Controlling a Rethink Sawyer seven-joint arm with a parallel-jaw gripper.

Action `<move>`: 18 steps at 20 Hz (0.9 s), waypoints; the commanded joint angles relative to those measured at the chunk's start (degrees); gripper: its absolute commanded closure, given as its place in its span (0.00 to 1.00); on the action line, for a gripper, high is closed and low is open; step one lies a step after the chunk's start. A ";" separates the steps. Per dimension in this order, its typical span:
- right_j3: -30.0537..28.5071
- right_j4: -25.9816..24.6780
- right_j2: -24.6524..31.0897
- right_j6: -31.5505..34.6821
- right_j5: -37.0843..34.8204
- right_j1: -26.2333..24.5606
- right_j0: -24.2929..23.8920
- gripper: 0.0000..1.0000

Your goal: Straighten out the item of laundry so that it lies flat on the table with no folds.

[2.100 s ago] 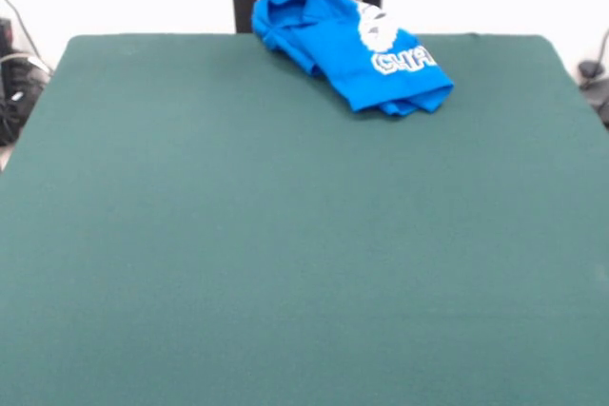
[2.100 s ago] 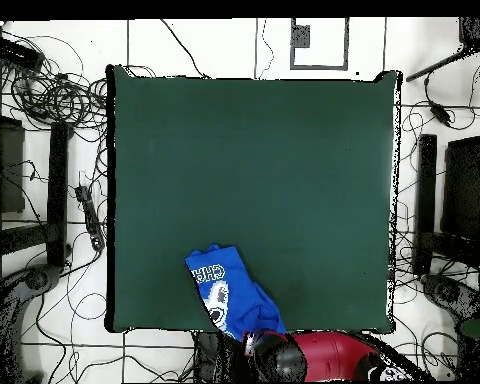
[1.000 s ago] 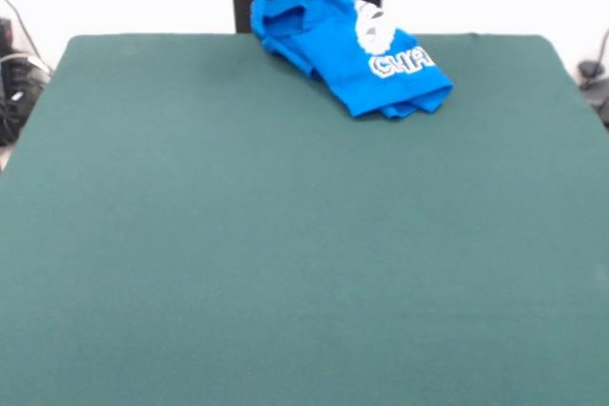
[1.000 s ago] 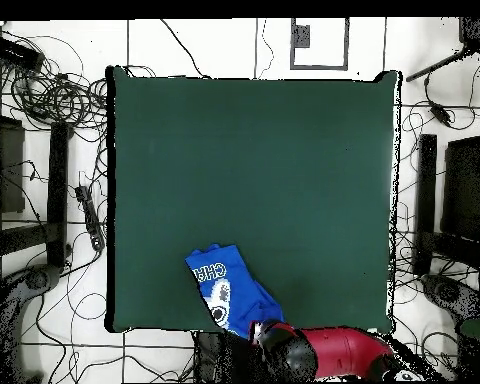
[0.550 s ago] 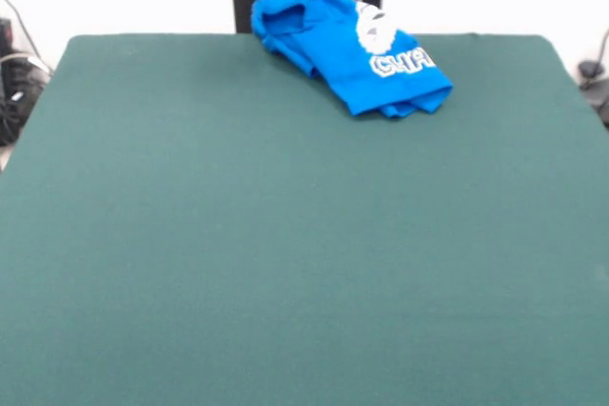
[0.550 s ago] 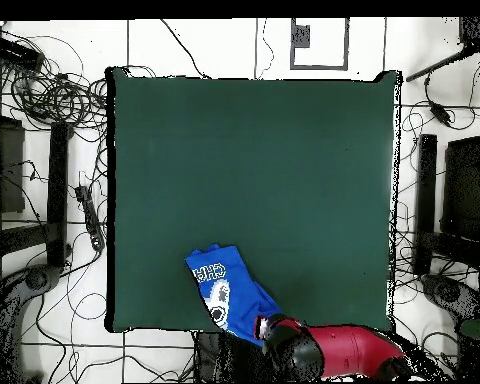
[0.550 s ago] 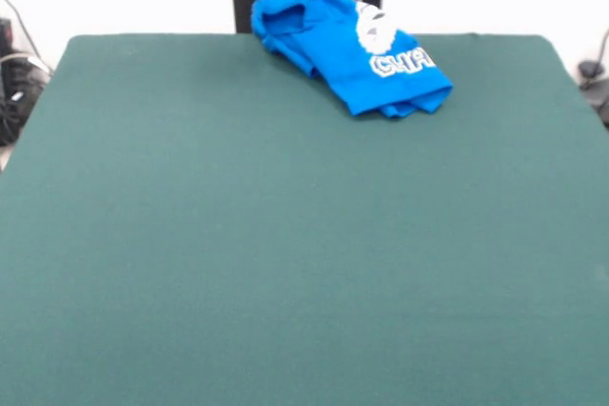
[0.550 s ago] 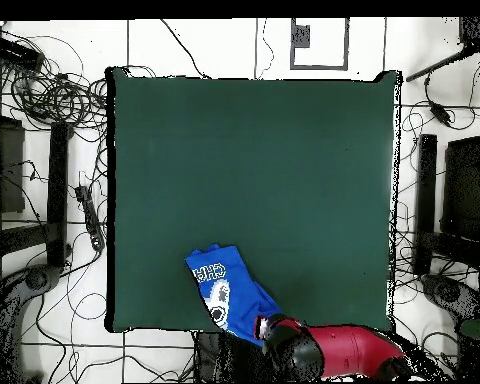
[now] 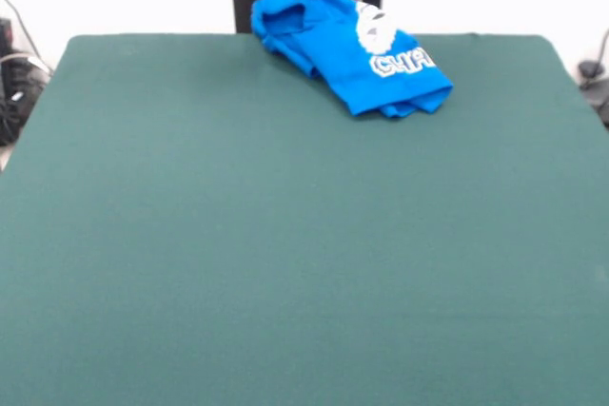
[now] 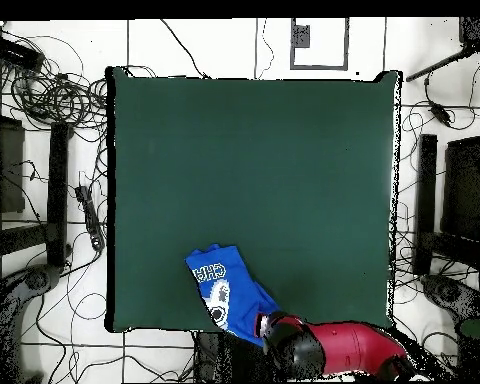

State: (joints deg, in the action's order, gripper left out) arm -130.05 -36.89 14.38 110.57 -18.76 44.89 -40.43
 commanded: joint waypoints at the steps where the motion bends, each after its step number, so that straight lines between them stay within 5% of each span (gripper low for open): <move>1: 6.80 -0.30 8.08 -5.54 -4.88 -5.07 0.19 0.00; 18: 11.17 -1.80 11.37 -9.13 -8.05 -8.42 -2.92 0.00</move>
State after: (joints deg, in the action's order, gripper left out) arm -124.65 -36.91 18.98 110.57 -20.07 38.95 -43.55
